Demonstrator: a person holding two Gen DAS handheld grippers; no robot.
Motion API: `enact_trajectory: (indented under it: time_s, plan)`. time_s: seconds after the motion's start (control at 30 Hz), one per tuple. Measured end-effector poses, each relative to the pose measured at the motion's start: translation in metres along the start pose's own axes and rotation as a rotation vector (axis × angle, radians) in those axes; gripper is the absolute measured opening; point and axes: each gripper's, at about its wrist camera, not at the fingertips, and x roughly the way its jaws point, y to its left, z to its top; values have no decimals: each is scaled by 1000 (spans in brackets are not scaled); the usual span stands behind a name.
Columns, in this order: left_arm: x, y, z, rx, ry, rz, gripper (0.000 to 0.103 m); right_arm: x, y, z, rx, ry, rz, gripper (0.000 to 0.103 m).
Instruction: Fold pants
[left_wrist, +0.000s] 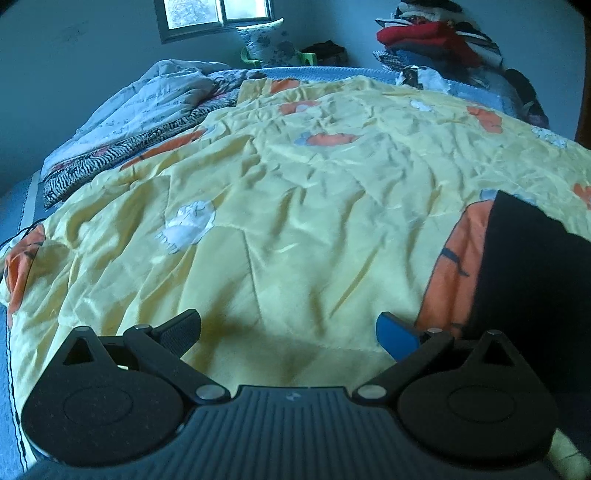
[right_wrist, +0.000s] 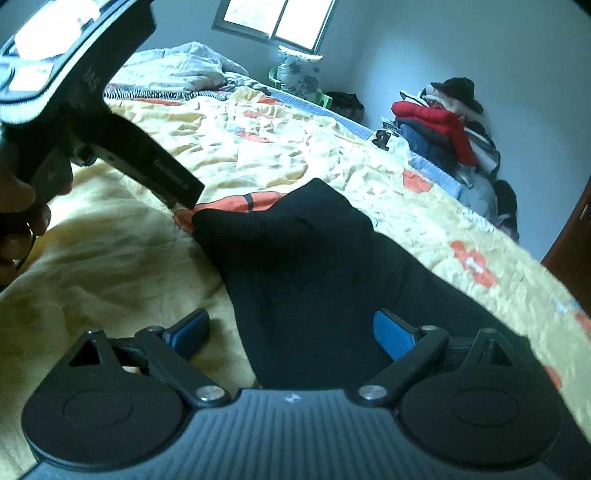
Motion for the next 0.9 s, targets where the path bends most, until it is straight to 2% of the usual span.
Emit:
enact_trajectory:
  time_s: [0.17,0.23,0.37,0.43,0.5,0.6,0.67,0.77,0.9]
  plan:
    - [-3,2,-1,-5,-8,-8,102,-4,-6,-1,52,2,12,99]
    - [-6,4,2,-15,-7,-41,102,-16,-9,-1,73,-20,7,99]
    - [-22,-3,9,-31,-58,-135,102,-53,-30,-3,154,-109,-6,99]
    - [-28,-15,14,-7,-74,-183,102,-67,-48,-7,223,-145,-41,99]
    - [-34,-32,16,31,-90,-217,102,-72,-67,-13,288,-150,-117,99]
    - [-41,-60,15,91,-99,-263,102,-66,-88,-27,341,-64,-219,99]
    - [-44,-79,13,134,-104,-294,102,-65,-99,-40,383,-24,-246,99]
    - [-45,-104,8,193,-99,-320,102,-62,-115,-53,474,41,-184,99]
    - [-44,-130,3,256,-98,-347,102,-58,-149,-50,537,71,-107,100]
